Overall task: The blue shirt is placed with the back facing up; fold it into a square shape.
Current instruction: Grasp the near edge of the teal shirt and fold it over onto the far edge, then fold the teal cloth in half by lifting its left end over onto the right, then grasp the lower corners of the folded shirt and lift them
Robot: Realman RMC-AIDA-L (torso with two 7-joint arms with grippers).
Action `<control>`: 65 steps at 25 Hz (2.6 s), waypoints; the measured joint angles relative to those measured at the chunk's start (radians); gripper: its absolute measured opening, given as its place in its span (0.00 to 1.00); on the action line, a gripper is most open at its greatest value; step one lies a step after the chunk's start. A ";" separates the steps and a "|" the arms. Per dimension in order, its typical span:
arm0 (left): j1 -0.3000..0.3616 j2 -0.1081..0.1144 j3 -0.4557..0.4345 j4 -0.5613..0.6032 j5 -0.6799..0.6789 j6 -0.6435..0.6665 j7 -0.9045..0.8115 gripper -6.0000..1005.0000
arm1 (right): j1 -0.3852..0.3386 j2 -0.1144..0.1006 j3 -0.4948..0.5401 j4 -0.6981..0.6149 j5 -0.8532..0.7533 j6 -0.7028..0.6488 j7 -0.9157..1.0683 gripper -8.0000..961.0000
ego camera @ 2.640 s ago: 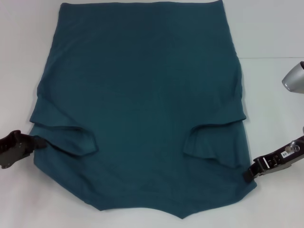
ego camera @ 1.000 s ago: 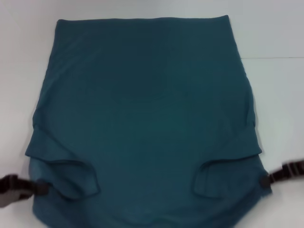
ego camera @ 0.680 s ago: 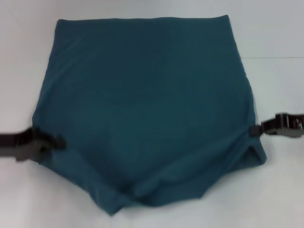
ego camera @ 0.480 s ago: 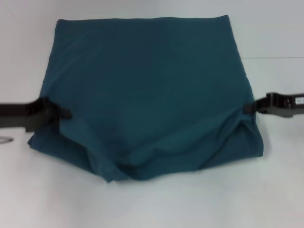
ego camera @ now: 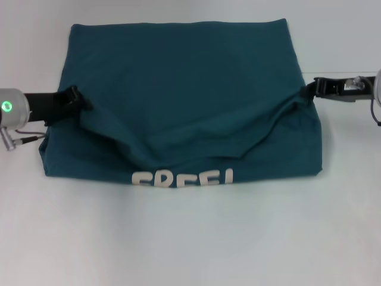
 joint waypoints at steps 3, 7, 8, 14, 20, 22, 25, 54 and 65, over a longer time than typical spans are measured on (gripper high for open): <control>-0.016 -0.013 0.015 -0.006 0.001 -0.075 0.002 0.02 | 0.023 0.001 -0.036 0.029 0.000 0.088 0.006 0.07; -0.039 -0.019 0.046 -0.025 0.001 -0.158 0.002 0.02 | 0.051 0.008 -0.058 0.048 -0.001 0.164 0.006 0.07; -0.039 -0.019 0.046 -0.025 0.001 -0.158 0.002 0.02 | 0.058 0.010 -0.060 0.051 -0.001 0.179 0.007 0.07; -0.081 -0.032 0.070 -0.048 0.002 -0.284 0.007 0.02 | 0.097 0.015 -0.101 0.089 -0.009 0.305 0.008 0.08; -0.109 -0.038 0.107 -0.072 0.002 -0.383 0.007 0.02 | 0.123 0.015 -0.154 0.147 -0.010 0.434 0.008 0.08; -0.118 -0.038 0.112 -0.085 0.002 -0.403 0.007 0.02 | 0.129 0.014 -0.163 0.160 -0.010 0.459 0.008 0.08; -0.128 -0.036 0.114 -0.101 0.001 -0.431 0.007 0.02 | 0.137 0.010 -0.168 0.166 -0.010 0.474 0.006 0.09; -0.140 -0.041 0.139 -0.103 -0.010 -0.455 0.066 0.03 | 0.158 0.000 -0.222 0.214 -0.038 0.491 0.004 0.11; -0.046 -0.043 0.111 -0.021 -0.074 -0.390 0.001 0.39 | 0.093 -0.010 -0.123 0.136 -0.007 0.345 0.008 0.36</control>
